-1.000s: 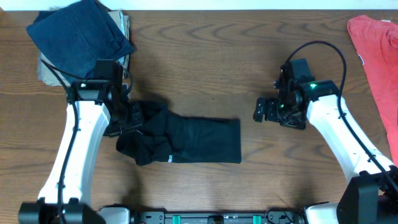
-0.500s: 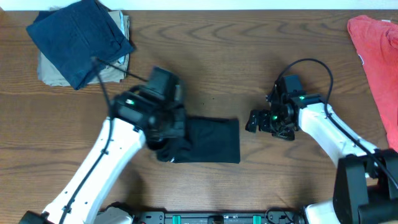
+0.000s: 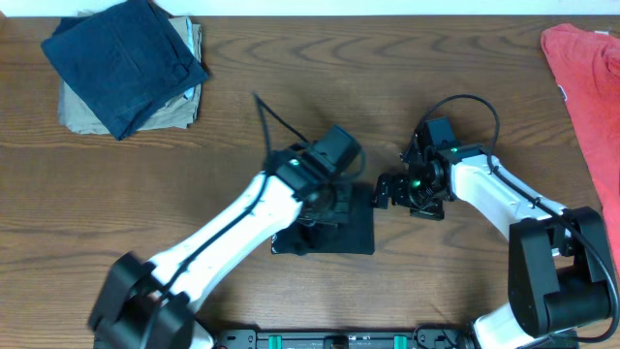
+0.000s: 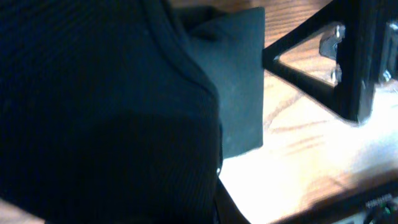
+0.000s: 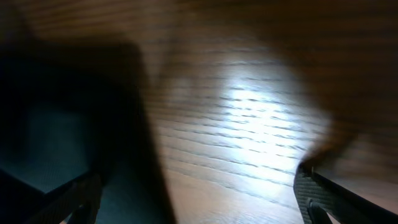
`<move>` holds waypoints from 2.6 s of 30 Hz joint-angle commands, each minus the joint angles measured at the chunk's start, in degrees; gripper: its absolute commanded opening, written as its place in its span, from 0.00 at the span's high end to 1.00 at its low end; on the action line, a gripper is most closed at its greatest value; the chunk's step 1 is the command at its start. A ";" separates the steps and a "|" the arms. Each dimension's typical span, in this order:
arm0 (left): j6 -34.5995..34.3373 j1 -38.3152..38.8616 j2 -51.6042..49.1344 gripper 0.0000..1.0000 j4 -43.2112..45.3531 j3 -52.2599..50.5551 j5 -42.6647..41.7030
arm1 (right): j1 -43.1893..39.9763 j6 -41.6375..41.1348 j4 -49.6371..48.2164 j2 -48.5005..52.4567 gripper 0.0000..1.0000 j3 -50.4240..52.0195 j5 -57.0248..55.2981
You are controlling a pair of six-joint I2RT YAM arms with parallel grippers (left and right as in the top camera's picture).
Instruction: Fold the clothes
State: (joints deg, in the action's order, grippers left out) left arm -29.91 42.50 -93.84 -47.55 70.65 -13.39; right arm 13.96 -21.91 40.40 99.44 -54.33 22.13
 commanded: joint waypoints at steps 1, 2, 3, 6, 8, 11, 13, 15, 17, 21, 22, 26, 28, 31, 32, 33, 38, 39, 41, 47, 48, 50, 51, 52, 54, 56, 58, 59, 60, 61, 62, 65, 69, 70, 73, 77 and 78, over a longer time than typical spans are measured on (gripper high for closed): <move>-2.38 1.33 -3.65 0.94 2.78 0.76 -0.35 | 1.33 -0.83 -0.83 2.99 0.03 1.20 0.72; -2.58 1.66 -4.63 0.94 3.74 0.76 -0.35 | 1.46 -0.83 -0.92 2.99 0.03 1.20 0.83; -3.23 1.88 -5.51 0.94 4.42 0.76 -0.33 | 1.51 -0.83 -0.92 2.99 0.03 1.20 0.83; -3.58 2.60 -7.65 0.94 6.16 0.76 -0.55 | 1.51 -0.81 -0.83 2.99 0.03 1.20 0.83; -3.63 2.86 -8.44 0.88 6.73 0.76 -0.57 | 1.49 -0.81 -0.90 2.99 0.02 1.20 0.83; -3.61 2.97 -8.48 0.78 6.67 0.79 -0.59 | 1.51 -0.83 -1.01 2.99 0.02 1.20 0.83; -3.34 2.95 -7.91 0.72 6.25 0.81 -1.38 | 1.42 -0.81 -0.79 2.99 0.01 1.18 0.83; -3.06 2.95 -7.15 0.70 5.62 0.90 -1.97 | 1.31 -0.81 -0.52 2.99 0.01 1.16 0.83; -1.60 2.95 -5.62 0.68 4.83 1.03 -3.34 | 0.92 -0.79 -0.04 2.99 0.01 1.01 0.83; -0.33 2.97 0.07 0.59 2.19 1.29 -4.17 | -1.70 0.00 2.45 2.99 0.01 -0.76 0.83; -0.33 2.95 2.19 0.53 1.51 1.29 -4.15 | -2.69 0.87 3.58 2.99 0.01 -1.62 0.83; -0.35 2.95 10.58 0.32 -0.94 1.29 -4.17 | -6.45 5.07 10.10 2.99 0.01 -6.14 0.81; -0.33 2.67 15.76 0.32 -2.69 1.29 -4.11 | -8.22 7.02 14.19 2.99 0.01 -9.09 0.81; -0.37 0.94 22.88 0.31 -6.43 1.29 -2.84 | -10.47 9.40 20.59 2.99 0.01 -14.05 0.81; -0.37 -0.33 25.64 0.30 -8.90 1.27 -0.50 | -11.02 10.43 23.08 2.93 0.01 -15.93 1.09; -0.37 -1.20 27.26 0.29 -10.73 1.27 1.75 | -11.17 11.76 24.92 2.84 0.01 -17.25 1.79; -1.90 -7.89 32.74 0.30 -22.16 1.14 16.50 | -9.29 22.86 32.72 1.36 0.29 -22.49 13.29; -1.90 -9.29 32.92 0.30 -23.52 1.14 17.40 | -8.46 23.98 32.76 1.01 0.54 -22.60 15.50; -1.88 -12.00 32.59 0.30 -25.11 0.94 17.79 | -6.27 24.37 32.50 0.50 0.99 -22.60 18.45; -1.88 -17.62 28.94 0.29 -25.68 -0.83 18.62 | 4.15 24.33 28.98 0.46 0.99 -22.47 21.33; -1.88 -18.01 28.33 0.30 -25.57 -1.07 18.64 | 5.60 24.33 27.98 0.48 0.99 -22.45 21.64; -1.88 -18.80 26.69 0.30 -25.51 -1.36 18.62 | 8.96 23.63 25.18 0.61 0.99 -22.45 21.64; -1.88 -18.99 25.57 0.30 -25.51 -1.40 18.60 | 10.54 23.19 23.80 0.72 0.99 -22.43 21.59; -1.88 -18.97 24.68 0.30 -25.53 -1.40 18.60 | 11.67 22.62 22.88 0.90 0.99 -22.40 21.62; -1.90 -18.97 23.04 0.29 -25.70 -1.44 18.56 | 13.53 21.42 21.46 1.18 0.99 -22.32 21.62; -1.88 -18.97 21.44 0.30 -25.77 -1.44 18.14 | 14.56 21.09 20.48 1.46 0.98 -22.03 21.62; -1.88 -18.97 20.15 0.30 -25.70 -1.44 17.66 | 15.06 21.07 19.78 2.10 0.97 -21.31 21.64; -1.88 -18.97 19.93 0.30 -25.70 -1.44 17.64 | 15.15 21.09 19.74 2.47 0.96 -21.03 21.62; -1.88 -18.97 19.61 0.30 -25.73 -1.44 17.64 | 15.17 21.09 19.80 3.02 0.96 -20.39 21.62; -1.88 -18.97 19.39 0.29 -25.70 -1.44 17.51 | 15.17 21.11 19.78 3.48 0.96 -19.82 21.62; -1.90 -18.97 19.28 0.30 -25.68 -1.44 17.46 | 15.15 21.14 19.67 4.04 0.96 -18.78 21.62; -1.88 -18.97 19.26 0.29 -25.68 -1.44 17.49 | 14.95 21.59 17.77 5.92 0.97 -15.30 21.59; -1.81 -18.97 19.26 0.30 -25.70 -1.44 17.49 | 13.92 21.57 13.81 9.49 0.99 -10.86 20.52; -1.62 -18.97 19.26 0.30 -25.70 -1.44 17.51 | 13.35 21.55 13.86 10.54 0.99 -10.36 19.04; -1.62 -18.97 19.26 0.30 -25.70 -1.44 17.51 | 11.39 19.52 16.24 12.28 0.99 -10.05 13.53; -0.74 -18.97 19.26 0.30 -25.68 -1.44 17.51 | 7.67 15.96 21.14 11.72 0.99 -10.47 5.09; -0.76 -18.97 19.26 0.29 -25.64 -1.44 17.51 | 6.60 15.93 22.56 11.41 0.99 -10.84 3.61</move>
State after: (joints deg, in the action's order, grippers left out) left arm -31.40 23.77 -74.52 -73.08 69.76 3.62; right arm 22.96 -3.46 61.69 111.37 -64.45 33.15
